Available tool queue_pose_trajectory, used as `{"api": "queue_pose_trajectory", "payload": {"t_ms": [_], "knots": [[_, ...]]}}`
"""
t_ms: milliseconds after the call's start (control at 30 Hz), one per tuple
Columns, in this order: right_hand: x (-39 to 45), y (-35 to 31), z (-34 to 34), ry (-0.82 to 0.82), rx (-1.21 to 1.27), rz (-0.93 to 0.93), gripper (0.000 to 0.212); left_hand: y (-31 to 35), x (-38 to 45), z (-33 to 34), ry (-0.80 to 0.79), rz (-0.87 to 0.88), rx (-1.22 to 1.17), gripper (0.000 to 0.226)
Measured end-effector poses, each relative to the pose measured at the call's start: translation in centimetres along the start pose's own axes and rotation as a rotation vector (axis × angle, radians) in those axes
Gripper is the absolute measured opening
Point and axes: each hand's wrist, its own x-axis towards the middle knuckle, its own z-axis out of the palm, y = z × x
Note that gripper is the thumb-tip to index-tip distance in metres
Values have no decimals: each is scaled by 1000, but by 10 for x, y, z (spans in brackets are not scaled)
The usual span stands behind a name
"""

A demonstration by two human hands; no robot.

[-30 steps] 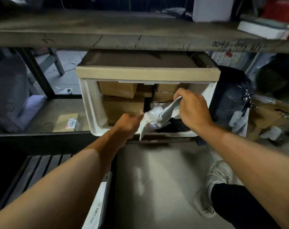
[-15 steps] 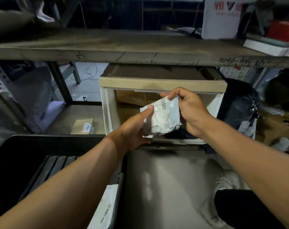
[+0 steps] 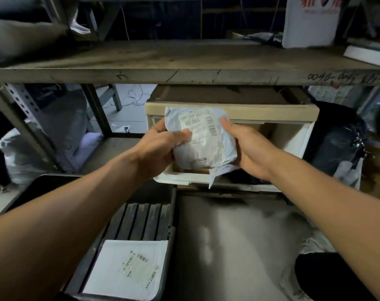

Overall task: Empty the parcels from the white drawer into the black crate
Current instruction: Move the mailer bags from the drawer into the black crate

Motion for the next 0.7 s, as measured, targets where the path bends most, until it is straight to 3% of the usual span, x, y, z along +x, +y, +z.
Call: {"api": "queue_pose_trajectory", "payload": {"t_ms": [67,133,200,367,433,533,567,633,700], "knots": [[6,0,10,110,-8,-57,18,-5,7,1,18,38,-17,47],[12,3,12,187,-27,-58,9,-9,12,1,39,43,-48,39],[18,6,12,217,-56,-55,6,-12,16,1,58,38,-19,26],[29,13,16,194,-28,-66,7,-15,23,-4,179,24,-76,28],[32,15,17,206,-13,-68,8,-18,26,-1,281,45,-51,24],[35,17,17,297,32,-82,11,-23,28,0,577,151,215,10],[35,16,19,324,64,-86,11,-24,27,1,588,174,283,11],[34,14,23,328,104,-95,10,-25,23,7,405,152,309,16],[32,15,30,275,104,-97,15,-27,18,18,143,88,244,40]]}}
